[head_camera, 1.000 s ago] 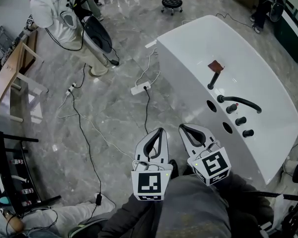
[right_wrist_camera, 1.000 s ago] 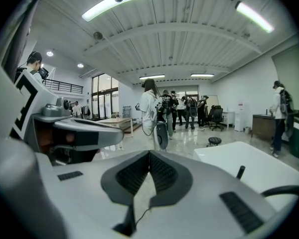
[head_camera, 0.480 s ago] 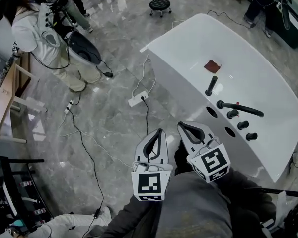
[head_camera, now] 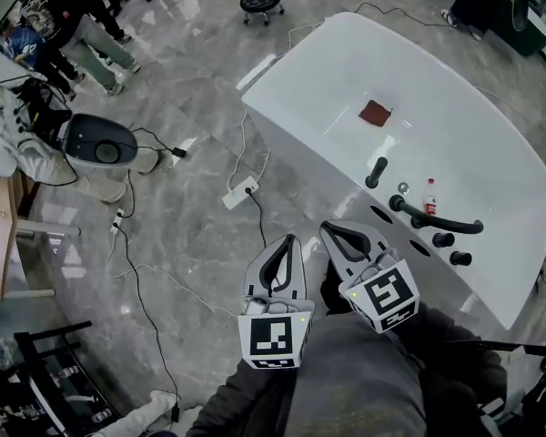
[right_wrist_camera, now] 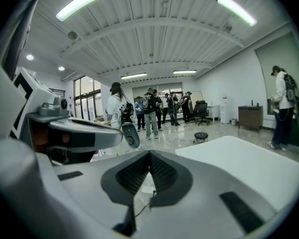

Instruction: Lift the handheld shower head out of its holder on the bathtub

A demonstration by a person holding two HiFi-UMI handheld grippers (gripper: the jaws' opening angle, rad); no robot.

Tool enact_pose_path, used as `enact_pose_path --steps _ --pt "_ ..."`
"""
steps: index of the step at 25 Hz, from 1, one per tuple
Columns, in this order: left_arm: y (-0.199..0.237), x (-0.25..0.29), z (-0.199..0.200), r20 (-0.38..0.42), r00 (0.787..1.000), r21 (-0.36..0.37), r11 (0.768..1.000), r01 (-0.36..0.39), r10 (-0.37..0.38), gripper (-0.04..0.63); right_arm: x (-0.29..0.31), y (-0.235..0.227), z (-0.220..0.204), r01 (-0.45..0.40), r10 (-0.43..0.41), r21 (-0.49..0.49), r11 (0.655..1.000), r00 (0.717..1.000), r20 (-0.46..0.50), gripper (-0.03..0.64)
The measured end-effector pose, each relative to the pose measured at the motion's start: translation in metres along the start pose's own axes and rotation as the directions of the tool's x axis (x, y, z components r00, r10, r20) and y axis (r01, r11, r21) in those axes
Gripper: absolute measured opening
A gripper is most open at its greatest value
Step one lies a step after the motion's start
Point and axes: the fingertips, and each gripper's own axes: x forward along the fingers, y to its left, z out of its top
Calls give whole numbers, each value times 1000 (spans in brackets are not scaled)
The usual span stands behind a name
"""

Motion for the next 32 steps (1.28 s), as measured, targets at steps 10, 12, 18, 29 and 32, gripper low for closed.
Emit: enact_pose_path --steps 10,12,18,29,32 --pt "22 72 29 -7 1000 49 999 5 -5 4 36 -53 11 3 -4 42 999 1000 30 5" --pt "24 82 37 -7 1000 63 998 10 -9 4 41 -62 15 10 -12 53 999 999 34 5" --pt "21 110 52 -27 997 81 994 69 -67 4 46 -84 26 48 -51 81 996 998 41 5" --pt "-17 192 52 -44 927 139 916 375 -373 3 51 -149 12 317 -323 147 937 946 19 5" --pt "-20 208 54 -62 892 153 879 451 -447 3 56 -160 13 390 -397 168 906 918 14 5"
